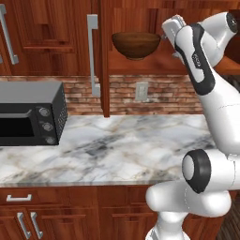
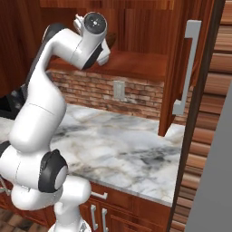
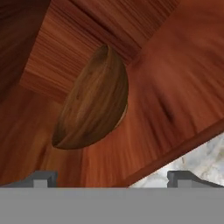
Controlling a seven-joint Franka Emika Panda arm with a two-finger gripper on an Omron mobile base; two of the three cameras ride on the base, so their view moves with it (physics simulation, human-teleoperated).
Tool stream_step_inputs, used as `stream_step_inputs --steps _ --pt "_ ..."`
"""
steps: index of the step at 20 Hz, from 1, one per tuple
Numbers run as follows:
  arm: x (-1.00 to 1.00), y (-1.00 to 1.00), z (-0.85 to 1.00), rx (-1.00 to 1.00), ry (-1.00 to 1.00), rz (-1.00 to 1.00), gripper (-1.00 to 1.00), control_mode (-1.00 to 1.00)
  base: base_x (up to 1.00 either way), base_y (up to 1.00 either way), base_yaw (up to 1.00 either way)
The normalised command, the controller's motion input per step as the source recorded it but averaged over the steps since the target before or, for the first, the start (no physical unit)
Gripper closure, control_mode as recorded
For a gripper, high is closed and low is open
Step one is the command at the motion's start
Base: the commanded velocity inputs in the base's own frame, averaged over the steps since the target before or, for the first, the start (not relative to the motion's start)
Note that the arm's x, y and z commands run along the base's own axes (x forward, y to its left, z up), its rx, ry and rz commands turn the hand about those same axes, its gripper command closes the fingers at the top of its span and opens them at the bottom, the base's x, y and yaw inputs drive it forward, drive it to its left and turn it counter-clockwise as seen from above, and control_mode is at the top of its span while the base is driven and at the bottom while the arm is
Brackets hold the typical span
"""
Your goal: Take the smaller bowl and place it next to the appetizer plate on the dining counter , and place the larger bowl next to the plate with cooked food.
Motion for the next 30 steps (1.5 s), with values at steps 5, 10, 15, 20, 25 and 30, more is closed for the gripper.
stream_step_inputs --steps 5,10,15,20,25,30 --pt "0.34 0.0 0.0 0.02 0.0 0.0 -1.0 -1.0 0.0 0.0 0.0" --pt "0.37 0.03 -0.06 0.03 0.0 0.0 -1.0 -1.0 0.0 0.0 0.0" --pt "0.42 0.17 -0.12 0.04 0.0 0.0 -1.0 -1.0 0.0 0.0 0.0" --pt "0.44 0.13 -0.14 0.03 0.0 0.0 -1.0 -1.0 0.0 0.0 0.0" --pt "0.36 0.01 -0.12 0.05 0.0 0.0 -1.0 -1.0 0.0 0.0 0.0" --pt "0.41 0.0 -0.06 0.04 0.0 0.0 -1.0 -1.0 0.0 0.0 0.0"
